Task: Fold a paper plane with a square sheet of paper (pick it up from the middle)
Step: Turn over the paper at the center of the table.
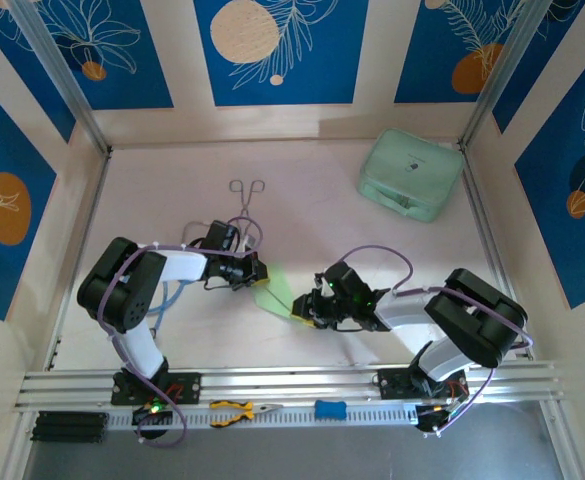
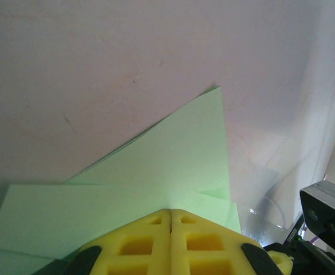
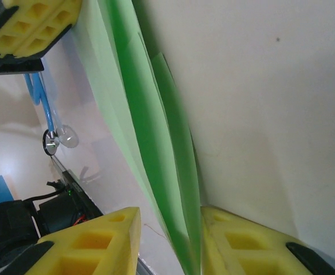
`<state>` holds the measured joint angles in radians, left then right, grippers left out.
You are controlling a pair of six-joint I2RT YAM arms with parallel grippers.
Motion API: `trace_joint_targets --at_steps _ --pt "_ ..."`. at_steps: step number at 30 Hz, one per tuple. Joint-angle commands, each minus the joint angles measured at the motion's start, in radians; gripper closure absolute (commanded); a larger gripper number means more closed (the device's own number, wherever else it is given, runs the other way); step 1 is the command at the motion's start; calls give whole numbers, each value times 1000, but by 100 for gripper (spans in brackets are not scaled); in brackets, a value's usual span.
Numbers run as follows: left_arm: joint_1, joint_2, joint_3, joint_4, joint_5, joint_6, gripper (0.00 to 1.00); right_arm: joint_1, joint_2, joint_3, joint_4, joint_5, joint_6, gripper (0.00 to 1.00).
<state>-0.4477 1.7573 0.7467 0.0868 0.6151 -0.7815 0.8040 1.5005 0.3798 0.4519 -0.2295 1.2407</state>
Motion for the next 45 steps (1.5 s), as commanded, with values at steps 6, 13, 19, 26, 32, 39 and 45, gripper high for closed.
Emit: trace_joint_targets --at_steps 6,13,19,26,32,39,45 --pt "12 -5 -26 -15 -6 -15 93 -11 27 13 64 -32 -51 70" --pt "12 -13 -33 4 2 -19 91 -19 37 -1 88 -32 -67 73" --pt "12 -24 -44 22 -1 -31 86 -23 46 -2 86 -48 -99 80" --pt "12 -94 -46 10 -26 -36 71 -26 29 -11 81 -63 -146 87" --pt "12 -220 -25 -160 -180 34 52 7 -81 9 -58 23 -261 90" --pt "13 -368 31 -350 -333 90 43 164 -284 148 -521 443 -550 93" --pt "13 -455 88 -451 -403 117 39 198 -408 186 -689 661 -613 94"
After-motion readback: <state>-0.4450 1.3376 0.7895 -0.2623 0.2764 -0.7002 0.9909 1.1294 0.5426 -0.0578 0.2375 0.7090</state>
